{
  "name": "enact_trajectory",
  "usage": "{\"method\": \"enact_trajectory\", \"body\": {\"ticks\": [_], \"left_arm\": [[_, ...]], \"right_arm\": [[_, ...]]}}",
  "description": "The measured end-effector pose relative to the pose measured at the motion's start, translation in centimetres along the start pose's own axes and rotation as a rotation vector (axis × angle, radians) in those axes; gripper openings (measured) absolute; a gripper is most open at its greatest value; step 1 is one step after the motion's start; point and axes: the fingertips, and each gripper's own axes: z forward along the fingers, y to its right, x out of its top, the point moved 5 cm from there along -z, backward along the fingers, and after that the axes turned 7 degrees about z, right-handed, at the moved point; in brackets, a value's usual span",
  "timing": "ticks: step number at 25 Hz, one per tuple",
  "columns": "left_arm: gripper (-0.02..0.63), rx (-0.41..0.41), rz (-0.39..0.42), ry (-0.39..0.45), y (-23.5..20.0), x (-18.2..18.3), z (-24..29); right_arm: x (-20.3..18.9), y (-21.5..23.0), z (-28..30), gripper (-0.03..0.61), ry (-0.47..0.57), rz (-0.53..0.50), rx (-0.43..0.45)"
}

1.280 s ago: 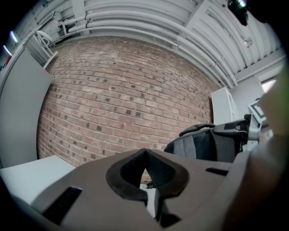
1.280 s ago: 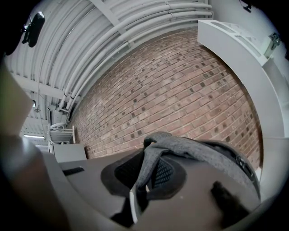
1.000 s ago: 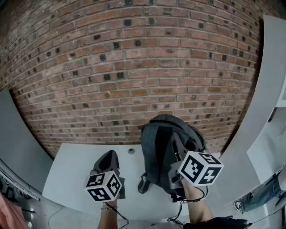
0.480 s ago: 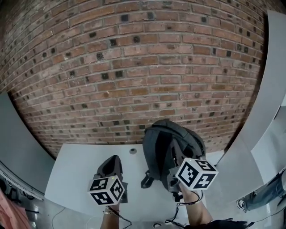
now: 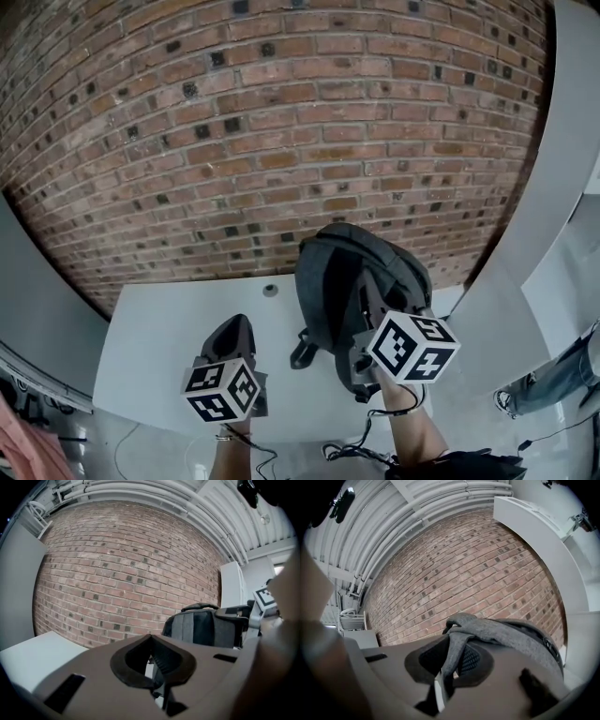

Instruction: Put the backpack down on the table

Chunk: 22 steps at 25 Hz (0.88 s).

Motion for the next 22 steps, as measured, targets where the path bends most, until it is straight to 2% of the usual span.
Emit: {"method": "enact_trajectory", "body": {"ticks": [10,22], "left_arm": [[0.011,-0.022,-0.011,-0.023,1.5,-1.9,-1.2],[0.011,0.016,-0.035,-0.036,0.5,-4.1,-5.1]], "right_arm": [[-1.2,0.8,-2.1,0.048,-0.02,-0.028,-0.035],[-3.9,-1.1,-4.1,0.047,-0.052,-0.045,-0.012]]}}
